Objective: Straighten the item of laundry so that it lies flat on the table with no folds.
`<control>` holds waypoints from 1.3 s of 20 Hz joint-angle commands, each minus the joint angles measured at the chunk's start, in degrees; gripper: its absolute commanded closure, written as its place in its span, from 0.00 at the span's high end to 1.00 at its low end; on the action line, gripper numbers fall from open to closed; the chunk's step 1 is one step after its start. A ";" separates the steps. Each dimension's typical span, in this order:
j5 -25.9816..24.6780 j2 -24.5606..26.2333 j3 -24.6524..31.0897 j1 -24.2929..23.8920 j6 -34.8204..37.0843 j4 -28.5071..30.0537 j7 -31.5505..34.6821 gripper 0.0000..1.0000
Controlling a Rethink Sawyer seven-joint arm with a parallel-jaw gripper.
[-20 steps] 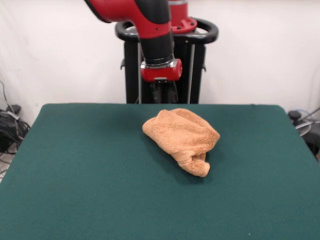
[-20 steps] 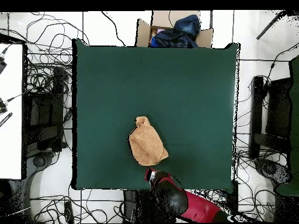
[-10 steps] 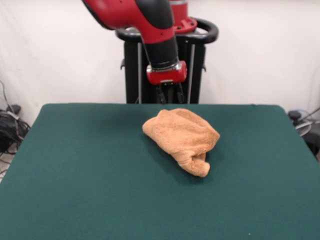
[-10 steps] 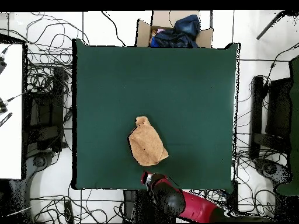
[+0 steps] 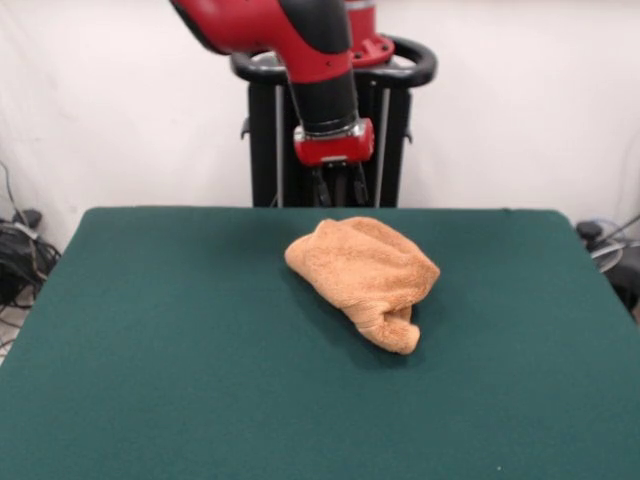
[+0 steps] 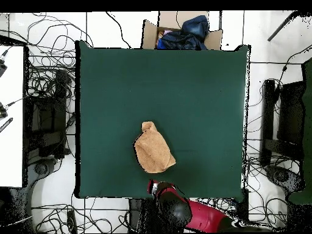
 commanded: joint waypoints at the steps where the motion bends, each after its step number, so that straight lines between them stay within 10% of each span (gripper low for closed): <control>1: 1.11 -3.96 -2.50 4.34 4.58 -7.21 6.34 1.00; 26: -0.28 -2.21 -7.28 7.04 8.63 -12.03 4.55 1.00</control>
